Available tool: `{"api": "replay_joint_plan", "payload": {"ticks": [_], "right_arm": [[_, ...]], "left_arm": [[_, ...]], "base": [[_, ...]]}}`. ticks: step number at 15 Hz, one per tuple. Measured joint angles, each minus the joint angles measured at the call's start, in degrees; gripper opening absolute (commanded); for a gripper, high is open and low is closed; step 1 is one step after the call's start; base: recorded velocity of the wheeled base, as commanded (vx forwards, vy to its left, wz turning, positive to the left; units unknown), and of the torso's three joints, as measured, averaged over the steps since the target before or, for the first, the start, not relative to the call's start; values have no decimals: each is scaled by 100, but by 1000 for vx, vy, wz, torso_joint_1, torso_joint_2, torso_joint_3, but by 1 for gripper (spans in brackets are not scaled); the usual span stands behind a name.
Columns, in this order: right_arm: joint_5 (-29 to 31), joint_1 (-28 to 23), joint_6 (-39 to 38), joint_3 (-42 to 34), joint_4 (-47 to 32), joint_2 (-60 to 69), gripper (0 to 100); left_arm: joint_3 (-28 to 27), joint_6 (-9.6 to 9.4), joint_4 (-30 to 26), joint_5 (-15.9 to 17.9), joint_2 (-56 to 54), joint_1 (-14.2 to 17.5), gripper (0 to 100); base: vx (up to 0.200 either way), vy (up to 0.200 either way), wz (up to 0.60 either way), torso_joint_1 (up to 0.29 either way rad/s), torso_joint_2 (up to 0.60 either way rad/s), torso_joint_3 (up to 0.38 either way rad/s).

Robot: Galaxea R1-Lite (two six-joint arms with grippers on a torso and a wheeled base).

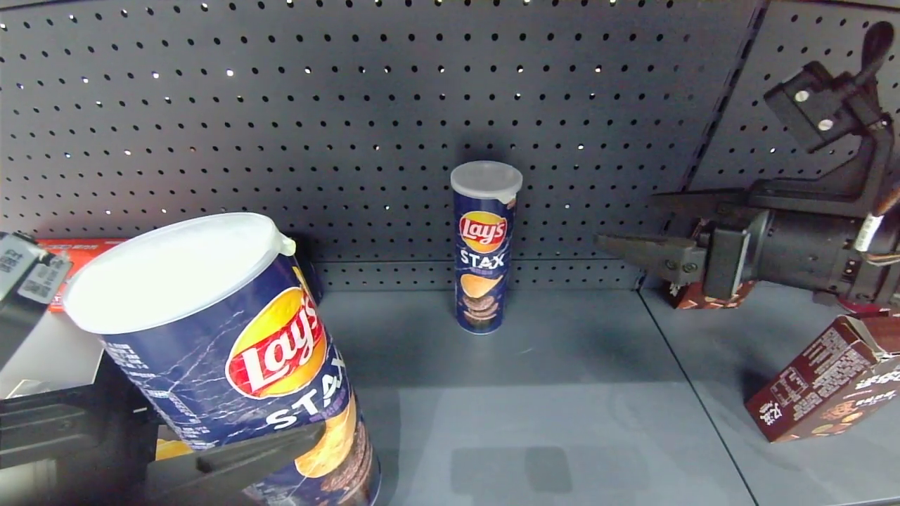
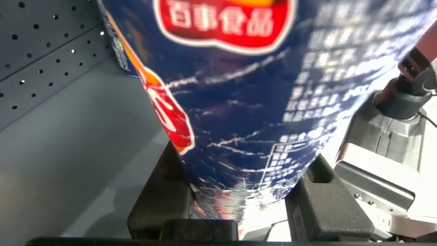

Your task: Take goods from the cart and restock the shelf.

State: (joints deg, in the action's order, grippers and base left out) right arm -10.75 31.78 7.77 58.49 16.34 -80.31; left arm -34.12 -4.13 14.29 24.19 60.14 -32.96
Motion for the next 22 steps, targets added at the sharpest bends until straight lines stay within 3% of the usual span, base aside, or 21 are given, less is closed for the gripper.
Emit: {"api": "replay_joint_plan", "payload": {"ticks": [8, 22], "right_arm": [[-1062, 41, 38, 83, 1869, -1175, 100], [-2146, 5, 46, 110, 2449, -1925, 100]], "left_arm": [[6, 11, 2, -2, -11, 9, 0], [-16, 9, 2, 69, -2, 56, 0]], "base": [[0, 0, 0, 0, 0, 0], [0, 0, 0, 0, 0, 0]]}}
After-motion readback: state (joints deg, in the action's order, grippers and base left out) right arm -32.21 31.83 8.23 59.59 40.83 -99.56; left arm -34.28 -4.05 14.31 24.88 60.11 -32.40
